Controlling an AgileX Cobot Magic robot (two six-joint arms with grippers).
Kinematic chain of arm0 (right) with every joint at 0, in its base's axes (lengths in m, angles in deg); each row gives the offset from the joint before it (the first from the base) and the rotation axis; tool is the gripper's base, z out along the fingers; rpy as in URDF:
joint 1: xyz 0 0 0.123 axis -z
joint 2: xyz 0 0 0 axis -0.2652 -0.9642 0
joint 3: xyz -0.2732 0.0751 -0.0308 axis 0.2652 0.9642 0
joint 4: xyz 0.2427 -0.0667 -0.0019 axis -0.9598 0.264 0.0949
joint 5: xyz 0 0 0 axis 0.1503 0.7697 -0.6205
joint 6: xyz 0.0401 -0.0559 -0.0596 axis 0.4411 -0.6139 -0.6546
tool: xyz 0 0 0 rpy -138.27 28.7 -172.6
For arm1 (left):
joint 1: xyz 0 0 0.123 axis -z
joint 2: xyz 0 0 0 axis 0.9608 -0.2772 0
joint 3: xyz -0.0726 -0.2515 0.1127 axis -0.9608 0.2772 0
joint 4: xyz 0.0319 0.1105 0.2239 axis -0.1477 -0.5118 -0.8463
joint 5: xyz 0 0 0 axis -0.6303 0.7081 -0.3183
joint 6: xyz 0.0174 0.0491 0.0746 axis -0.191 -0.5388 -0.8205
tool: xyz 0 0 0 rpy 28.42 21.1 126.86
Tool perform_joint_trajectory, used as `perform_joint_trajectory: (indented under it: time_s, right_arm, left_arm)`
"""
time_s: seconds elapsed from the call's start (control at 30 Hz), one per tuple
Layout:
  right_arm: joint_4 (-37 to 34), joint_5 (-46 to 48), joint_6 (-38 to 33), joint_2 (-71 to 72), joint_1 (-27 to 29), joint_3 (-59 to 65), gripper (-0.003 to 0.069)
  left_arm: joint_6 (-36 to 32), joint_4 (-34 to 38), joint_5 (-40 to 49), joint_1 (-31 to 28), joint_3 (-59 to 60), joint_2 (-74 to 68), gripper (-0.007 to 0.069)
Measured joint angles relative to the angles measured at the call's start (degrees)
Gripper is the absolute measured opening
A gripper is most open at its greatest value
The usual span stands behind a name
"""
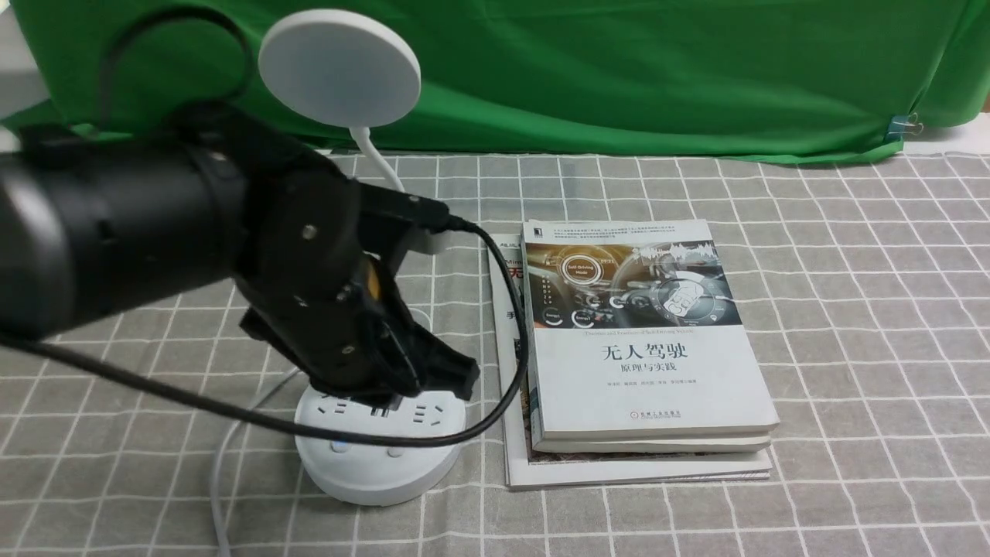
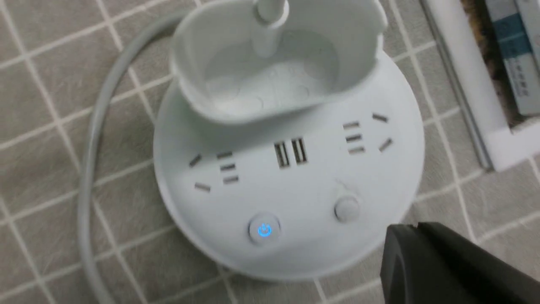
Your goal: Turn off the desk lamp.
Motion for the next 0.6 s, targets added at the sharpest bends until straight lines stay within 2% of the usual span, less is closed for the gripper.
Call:
perform_joint_trajectory:
  time_s: [0.1,0.3,0.33,0.6]
  right_arm:
    - [0.0,0.0,0.0,0.0,0.0,0.0,0.0036]
    - [0.0,0.0,0.0,0.0,0.0,0.0,0.0036]
    - [0.0,0.0,0.0,0.0,0.0,0.0,0.0036]
    - [0.0,0.0,0.0,0.0,0.0,0.0,0.0036]
  left_arm:
    - [-0.1,1.1,-1.5,0.0,4.5,3.1,0.0001]
    - [0.7,2.5,-11.6,0.1,18.4,14.6,0.0001]
    - [0.8,2.7,-17.9,0.1,23.8,19.5,0.0001]
    - [0.5,1.1,-48.9,0.1,45.7,43.5,0.0001]
